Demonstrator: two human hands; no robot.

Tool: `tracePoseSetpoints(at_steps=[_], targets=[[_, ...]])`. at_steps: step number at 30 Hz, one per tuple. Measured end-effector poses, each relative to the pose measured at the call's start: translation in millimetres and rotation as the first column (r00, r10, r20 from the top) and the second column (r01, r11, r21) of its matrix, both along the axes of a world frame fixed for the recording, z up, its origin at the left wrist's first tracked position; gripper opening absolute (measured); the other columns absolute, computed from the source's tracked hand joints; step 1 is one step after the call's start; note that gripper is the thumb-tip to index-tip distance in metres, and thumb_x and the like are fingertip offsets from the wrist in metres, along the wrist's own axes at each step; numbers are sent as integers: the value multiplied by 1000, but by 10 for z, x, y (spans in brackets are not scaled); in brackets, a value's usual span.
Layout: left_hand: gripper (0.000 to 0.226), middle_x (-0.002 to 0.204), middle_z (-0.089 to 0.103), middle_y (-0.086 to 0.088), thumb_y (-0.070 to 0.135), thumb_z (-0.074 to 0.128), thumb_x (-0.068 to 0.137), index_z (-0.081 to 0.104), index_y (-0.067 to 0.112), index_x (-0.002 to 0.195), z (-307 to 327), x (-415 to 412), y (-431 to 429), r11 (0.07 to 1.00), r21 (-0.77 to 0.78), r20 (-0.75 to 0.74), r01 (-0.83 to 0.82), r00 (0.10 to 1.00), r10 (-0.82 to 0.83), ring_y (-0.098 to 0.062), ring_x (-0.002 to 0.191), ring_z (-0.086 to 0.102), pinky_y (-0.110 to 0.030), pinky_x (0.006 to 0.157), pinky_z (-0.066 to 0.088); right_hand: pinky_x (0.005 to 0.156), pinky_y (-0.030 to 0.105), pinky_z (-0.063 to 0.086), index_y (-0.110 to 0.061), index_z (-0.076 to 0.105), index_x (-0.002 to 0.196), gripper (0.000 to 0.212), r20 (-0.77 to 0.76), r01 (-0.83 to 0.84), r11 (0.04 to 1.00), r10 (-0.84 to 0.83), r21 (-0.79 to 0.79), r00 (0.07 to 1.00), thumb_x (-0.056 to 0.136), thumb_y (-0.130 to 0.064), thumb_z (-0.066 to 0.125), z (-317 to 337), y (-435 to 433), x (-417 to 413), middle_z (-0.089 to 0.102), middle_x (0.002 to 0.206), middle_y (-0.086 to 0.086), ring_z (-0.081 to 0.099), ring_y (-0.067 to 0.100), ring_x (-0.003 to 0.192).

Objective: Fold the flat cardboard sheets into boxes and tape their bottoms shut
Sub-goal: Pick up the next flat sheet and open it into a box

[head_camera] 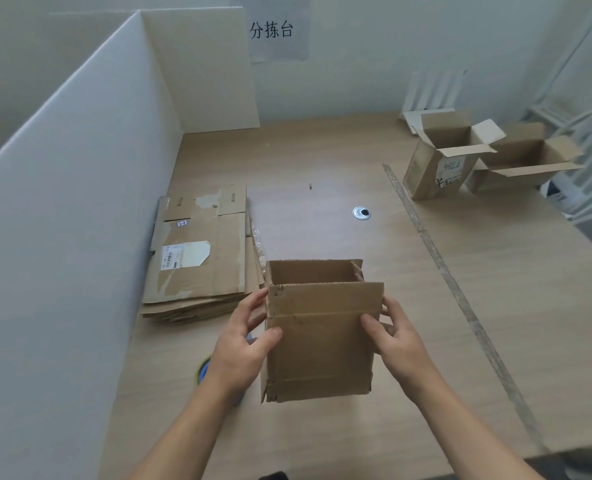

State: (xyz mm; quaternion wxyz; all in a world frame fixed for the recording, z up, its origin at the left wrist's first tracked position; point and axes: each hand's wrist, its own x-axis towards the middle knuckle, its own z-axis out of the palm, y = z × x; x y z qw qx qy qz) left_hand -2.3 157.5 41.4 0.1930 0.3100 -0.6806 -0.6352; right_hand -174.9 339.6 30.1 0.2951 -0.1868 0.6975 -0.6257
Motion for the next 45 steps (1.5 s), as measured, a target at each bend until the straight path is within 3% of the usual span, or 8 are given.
tracePoseSetpoints(at_steps=[6,12,18,27,34,37,41,45], targets=[[45,131,61,12,20,70,86,58,54,114,-56,29,59,1000,-22,13,7,1000,-6,-2,122,58,-12,82,50,79,21,51,-40,67,103,24,22,-33,999,33,4,999,99,-19,57,-37,45,-8,67,116,9,67,15,104],[33,131,49,30,41,67,76,63,57,105,-153,45,242,994,-100,87,-48,995,57,0,132,45,-2,83,42,100,44,47,-33,70,106,24,-26,-91,995,92,41,995,86,-41,60,-177,103,-71,62,116,4,61,15,114],[19,131,52,27,44,70,87,66,56,100,-364,129,388,979,-161,187,-128,970,158,11,122,48,-24,103,44,86,32,50,-39,70,99,12,-110,-163,977,178,136,978,91,-32,66,-327,225,-159,60,106,-9,61,6,106],[45,127,60,14,21,72,87,54,40,124,-397,58,733,940,-107,116,-325,934,337,9,113,58,-5,82,46,77,22,53,-54,55,109,33,-170,-218,962,246,167,954,83,-39,70,-374,334,-222,57,116,-11,56,2,111],[68,140,50,18,15,58,74,44,32,138,-350,79,777,940,124,79,-319,947,311,9,126,49,-8,85,46,107,34,43,-41,34,147,87,-5,-357,934,357,21,934,72,-43,78,-392,372,-376,46,145,-18,43,2,135],[73,135,61,12,8,52,73,44,26,143,-295,16,777,956,107,85,-274,960,266,-6,122,60,-15,87,50,108,45,43,-29,50,138,60,-63,-385,923,383,-11,921,85,-12,72,-344,292,-429,59,136,-8,54,13,128],[76,131,59,11,-1,60,85,40,47,140,-158,-24,694,969,-71,122,-236,962,243,-5,121,59,-15,87,50,90,39,54,-49,60,122,61,-153,-327,945,320,-23,935,89,1,67,-214,219,-526,63,126,-12,61,16,117],[83,117,44,8,15,55,77,26,62,139,126,44,548,967,-171,397,187,912,-106,5,104,54,-8,84,45,88,22,53,-52,60,122,64,-370,-500,862,492,80,788,89,3,61,-85,250,-766,47,133,-17,53,10,123]])
